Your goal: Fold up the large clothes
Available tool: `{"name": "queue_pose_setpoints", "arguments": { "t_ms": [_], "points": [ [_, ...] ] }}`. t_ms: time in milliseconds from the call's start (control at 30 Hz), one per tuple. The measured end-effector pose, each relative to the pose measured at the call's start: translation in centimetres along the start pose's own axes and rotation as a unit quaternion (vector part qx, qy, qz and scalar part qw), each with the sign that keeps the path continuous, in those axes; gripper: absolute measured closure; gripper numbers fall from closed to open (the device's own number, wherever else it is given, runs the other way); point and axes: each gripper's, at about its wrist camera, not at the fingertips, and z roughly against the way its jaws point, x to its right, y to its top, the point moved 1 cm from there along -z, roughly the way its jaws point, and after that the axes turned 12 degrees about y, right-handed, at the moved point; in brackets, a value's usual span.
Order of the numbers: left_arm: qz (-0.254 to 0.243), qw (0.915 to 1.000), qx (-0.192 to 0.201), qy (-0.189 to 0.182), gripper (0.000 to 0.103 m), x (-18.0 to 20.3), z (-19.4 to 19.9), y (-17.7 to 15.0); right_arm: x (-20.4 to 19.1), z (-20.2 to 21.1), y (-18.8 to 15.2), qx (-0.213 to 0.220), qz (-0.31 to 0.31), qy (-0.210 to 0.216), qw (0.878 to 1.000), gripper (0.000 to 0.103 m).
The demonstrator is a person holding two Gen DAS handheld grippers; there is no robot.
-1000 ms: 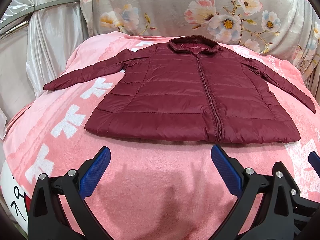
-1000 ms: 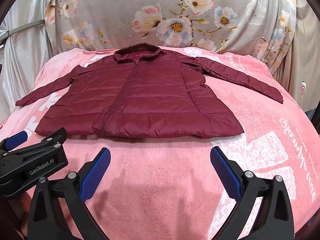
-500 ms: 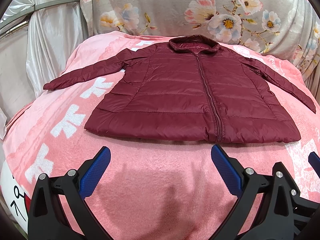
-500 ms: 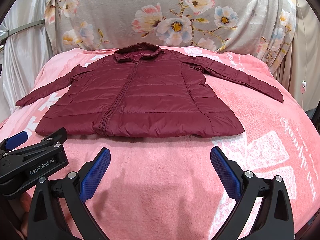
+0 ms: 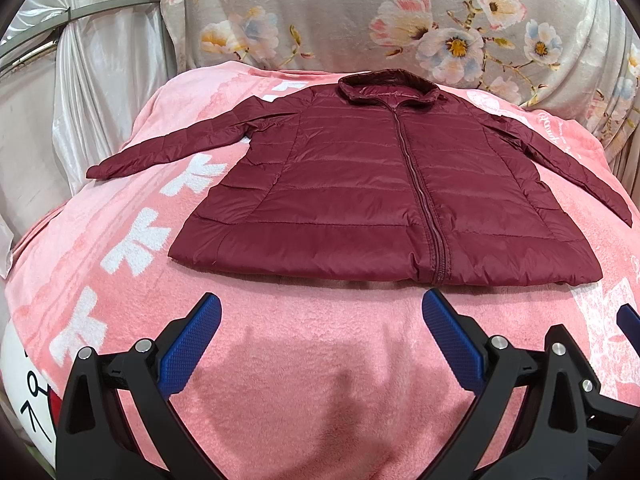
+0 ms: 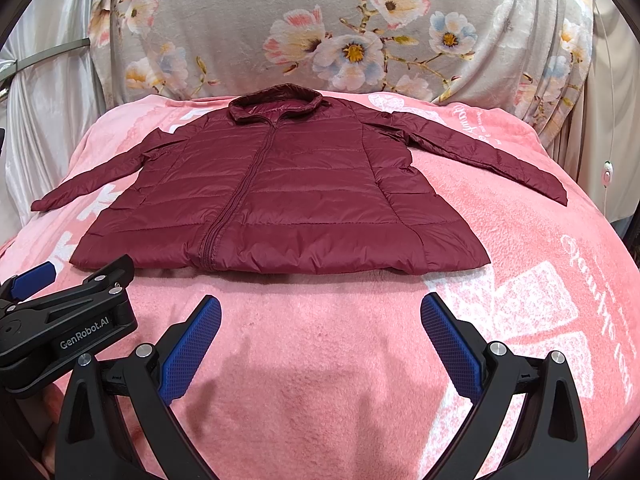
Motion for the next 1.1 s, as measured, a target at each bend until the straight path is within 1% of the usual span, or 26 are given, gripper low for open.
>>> {"name": "queue_pose_setpoints", "arguments": {
  "t_ms": [400,600,700,733,833,900,967,1033,1100],
  "points": [
    [0.0,1.0,-0.001,0.0,0.005,-0.1,-0.1,-0.1,0.0,0.0,0.3,-0.001,0.0,-0.001,1.0,0.005],
    [-0.002,1.0,-0.002,0.0,0.005,-0.2,-0.4,-0.2,-0.1,-0.5,-0.3,-0.004,0.003,0.0,1.0,0.005],
    [-0.002,0.9999,0.0,0.012,0.005,-0.1,-0.7,-0.1,0.2,-1.1,-0.5,-0.006,0.002,0.002,1.0,0.005],
    [-0.001,0.9999,0.003,0.015,0.005,-0.2,-0.9,0.1,0.6,-1.3,-0.1,-0.008,-0.001,0.006,1.0,0.005],
    [-0.004,0.9999,0.0,0.015,0.005,-0.2,-1.7,0.9,3.1,-1.8,0.7,-0.008,-0.028,0.019,0.999,0.005],
    [-0.007,0.9998,-0.007,0.017,0.005,-0.2,-2.4,2.0,5.3,-2.3,2.0,-0.011,-0.051,0.012,0.999,0.005],
    [0.001,0.9997,-0.008,0.021,0.005,-0.5,-3.4,2.9,8.8,-2.8,3.3,-0.008,-0.088,0.007,0.996,0.005],
    [0.013,0.9996,-0.006,0.023,0.005,-1.0,-4.3,3.9,13.4,-2.9,4.7,0.005,-0.131,-0.011,0.991,0.005],
    [0.022,0.9989,0.001,0.041,0.005,-1.3,-5.2,4.8,17.2,-3.0,5.9,0.016,-0.162,-0.025,0.986,0.005]
  ]
}}
